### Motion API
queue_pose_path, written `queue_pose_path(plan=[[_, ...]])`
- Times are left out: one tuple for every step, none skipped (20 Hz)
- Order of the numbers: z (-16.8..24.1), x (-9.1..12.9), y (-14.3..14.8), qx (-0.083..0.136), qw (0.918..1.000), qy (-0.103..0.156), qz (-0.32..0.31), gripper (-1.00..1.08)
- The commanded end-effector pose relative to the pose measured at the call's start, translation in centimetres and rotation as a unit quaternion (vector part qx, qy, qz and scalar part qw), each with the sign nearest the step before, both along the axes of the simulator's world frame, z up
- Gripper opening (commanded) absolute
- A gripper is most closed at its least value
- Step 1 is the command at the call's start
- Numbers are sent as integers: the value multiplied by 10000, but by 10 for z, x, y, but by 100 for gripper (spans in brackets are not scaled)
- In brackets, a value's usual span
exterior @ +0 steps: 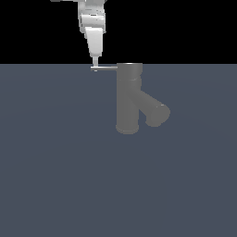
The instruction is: Turn on the faucet by rotating a designated handle.
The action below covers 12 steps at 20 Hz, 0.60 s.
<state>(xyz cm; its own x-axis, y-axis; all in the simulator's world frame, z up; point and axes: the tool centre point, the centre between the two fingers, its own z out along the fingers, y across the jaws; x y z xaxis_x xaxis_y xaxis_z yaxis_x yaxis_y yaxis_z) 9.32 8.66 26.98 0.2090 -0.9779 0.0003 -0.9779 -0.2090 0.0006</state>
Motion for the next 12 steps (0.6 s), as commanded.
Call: queue_pose_path(plan=[[0,-5,-1,0,10000,-2,-1,-100],[0,-7,-2,0,10000,-2,-1,-100],[0,-10,-3,0,10000,-2,-1,-100],[0,-12,-3,0,10000,-2,-1,-100],[0,-15,-4,0,10000,-2,-1,-100],[0,-17,-5,0,10000,-2,-1,-100],[0,-20,-5,0,10000,-2,-1,-100],[0,-22,-6,0,10000,-2,-1,-100],[0,-25,-7,0,10000,-2,-1,-100],[0,-27,-8,0,10000,-2,-1,-100],[0,-30,-8,0,10000,-2,-1,-100],[0,-32,-9,0,10000,-2,-1,-100]])
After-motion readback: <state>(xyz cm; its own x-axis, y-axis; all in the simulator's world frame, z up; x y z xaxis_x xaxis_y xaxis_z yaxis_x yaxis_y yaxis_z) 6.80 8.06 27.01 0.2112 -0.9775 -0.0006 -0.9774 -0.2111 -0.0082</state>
